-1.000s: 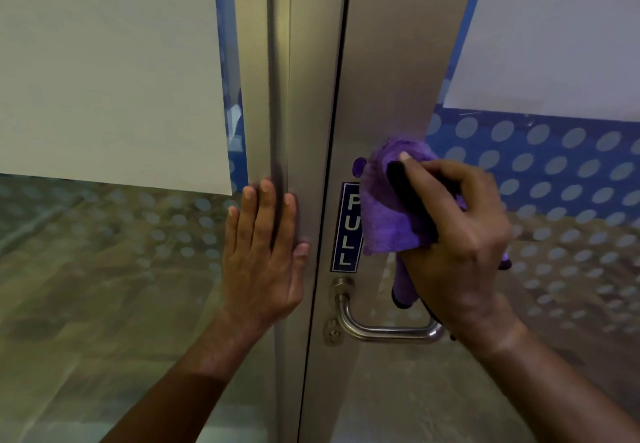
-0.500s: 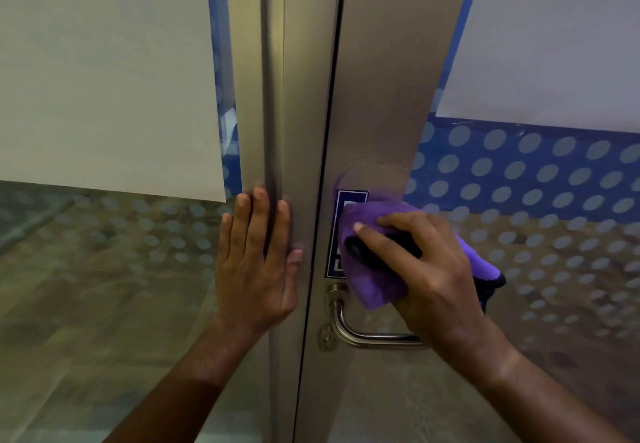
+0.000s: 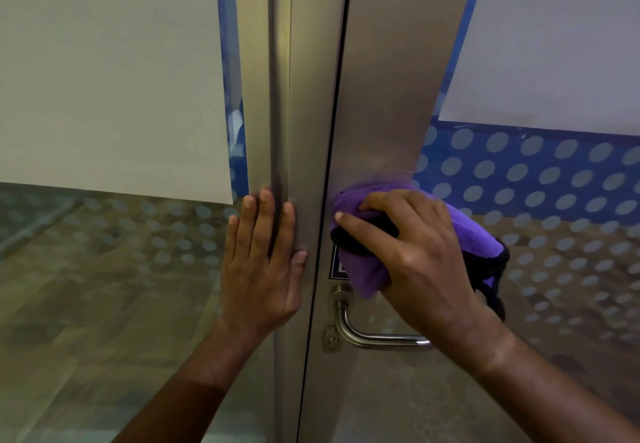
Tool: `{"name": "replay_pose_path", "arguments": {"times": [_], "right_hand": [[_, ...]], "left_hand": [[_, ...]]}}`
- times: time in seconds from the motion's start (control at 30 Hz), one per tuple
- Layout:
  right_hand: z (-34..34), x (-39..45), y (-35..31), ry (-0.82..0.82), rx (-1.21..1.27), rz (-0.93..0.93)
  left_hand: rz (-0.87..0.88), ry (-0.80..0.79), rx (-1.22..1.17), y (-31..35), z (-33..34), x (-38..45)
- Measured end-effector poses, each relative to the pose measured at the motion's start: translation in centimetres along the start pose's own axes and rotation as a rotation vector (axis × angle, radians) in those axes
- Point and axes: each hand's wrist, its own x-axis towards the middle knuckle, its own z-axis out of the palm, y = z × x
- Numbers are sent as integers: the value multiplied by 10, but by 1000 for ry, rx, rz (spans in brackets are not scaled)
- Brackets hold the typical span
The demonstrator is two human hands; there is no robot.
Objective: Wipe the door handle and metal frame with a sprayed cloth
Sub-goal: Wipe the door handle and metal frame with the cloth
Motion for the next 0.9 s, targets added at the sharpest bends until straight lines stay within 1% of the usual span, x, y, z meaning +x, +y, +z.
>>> {"name": "replay_pose_path", "arguments": {"times": [0.07,0.13,0.17,0.2,0.27,0.37,0.43,0.47,0.5,0.6,0.67,0.73,0.77,0.9], "right_hand": [[3,0,-1,66,38,79],[9,7,-8,168,66,189],[12,12,-11,206,73,216],[15,15,-13,216,76,204],[16,15,-13,151,63,102],[11,-2,-2,-24,46,-73],[7,-18,6,-107,25,-109],[6,-25,9,-105,28,-82],[5,-28,10,-72,43,-29],[8,-21,6,128,80,182],[14,-5,-3,233,91,257],[18,7,-10,271,86,232],[19,10,-11,253,83,190],[17,-6,-4,49,57,-36]], "left_hand": [[-3,0,-3,1,-1,1],[-8,-2,-11,1,-1,1],[-7,-3,-14,1,-2,0],[-7,-7,-16,1,-2,0],[-8,-16,-26,1,-3,1],[-12,-7,-21,1,-2,1],[-14,-2,-17,1,-2,1],[-10,0,-15,1,-2,1],[-8,-1,-14,1,-2,1],[-6,0,-18,1,-2,2],[-11,-1,-17,2,-2,1],[-9,-1,-20,2,-2,1],[-8,-1,-22,2,-2,1],[-11,2,-26,1,-2,1]]}}
